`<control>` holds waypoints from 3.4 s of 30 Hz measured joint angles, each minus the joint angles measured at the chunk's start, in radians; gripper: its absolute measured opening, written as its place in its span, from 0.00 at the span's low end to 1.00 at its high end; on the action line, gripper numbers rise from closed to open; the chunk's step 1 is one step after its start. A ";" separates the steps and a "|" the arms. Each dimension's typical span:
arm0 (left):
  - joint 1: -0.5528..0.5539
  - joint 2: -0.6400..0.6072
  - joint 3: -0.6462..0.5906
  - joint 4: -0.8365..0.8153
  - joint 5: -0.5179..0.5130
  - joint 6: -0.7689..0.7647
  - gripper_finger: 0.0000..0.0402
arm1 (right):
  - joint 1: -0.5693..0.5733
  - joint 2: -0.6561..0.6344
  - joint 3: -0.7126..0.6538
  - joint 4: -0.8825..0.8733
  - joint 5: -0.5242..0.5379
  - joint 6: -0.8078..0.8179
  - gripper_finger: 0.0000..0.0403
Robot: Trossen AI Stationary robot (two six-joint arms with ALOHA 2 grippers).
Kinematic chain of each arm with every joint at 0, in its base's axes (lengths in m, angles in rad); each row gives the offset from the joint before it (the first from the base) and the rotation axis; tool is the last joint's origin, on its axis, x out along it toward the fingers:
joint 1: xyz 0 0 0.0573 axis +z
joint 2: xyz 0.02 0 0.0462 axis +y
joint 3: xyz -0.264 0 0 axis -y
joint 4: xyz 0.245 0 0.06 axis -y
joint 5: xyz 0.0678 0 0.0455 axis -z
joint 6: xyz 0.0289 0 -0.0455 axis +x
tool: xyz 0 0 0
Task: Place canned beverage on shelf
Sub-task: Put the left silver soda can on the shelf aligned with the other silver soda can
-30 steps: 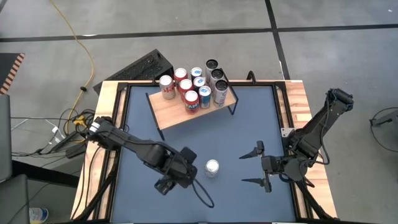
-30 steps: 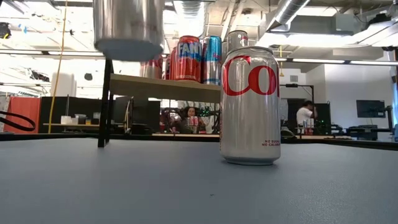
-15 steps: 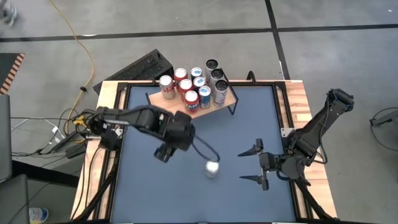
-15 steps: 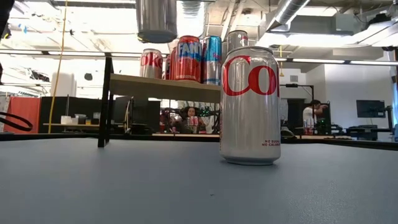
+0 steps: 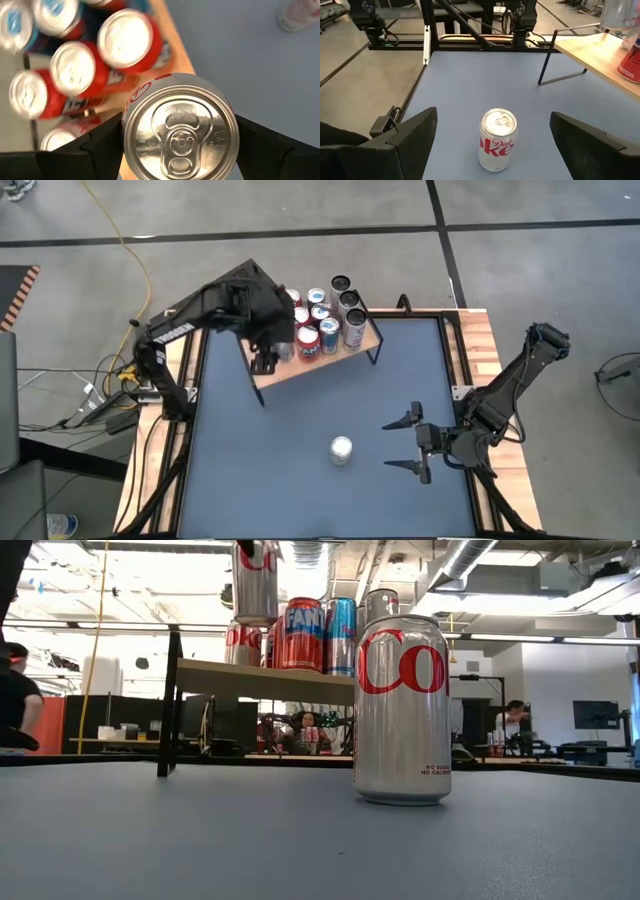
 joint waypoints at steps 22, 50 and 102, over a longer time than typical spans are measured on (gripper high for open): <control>0.020 -0.193 -0.468 0.210 0.030 -0.109 0.71 | 0.000 0.000 0.000 -0.019 -0.027 -0.002 0.94; 0.124 -0.255 -0.595 0.360 0.113 -0.112 0.83 | 0.000 0.000 0.000 -0.030 -0.027 0.034 0.94; -0.965 -0.255 -0.442 0.386 -0.735 -0.944 0.57 | -0.485 0.407 0.508 0.037 -0.139 -0.559 0.94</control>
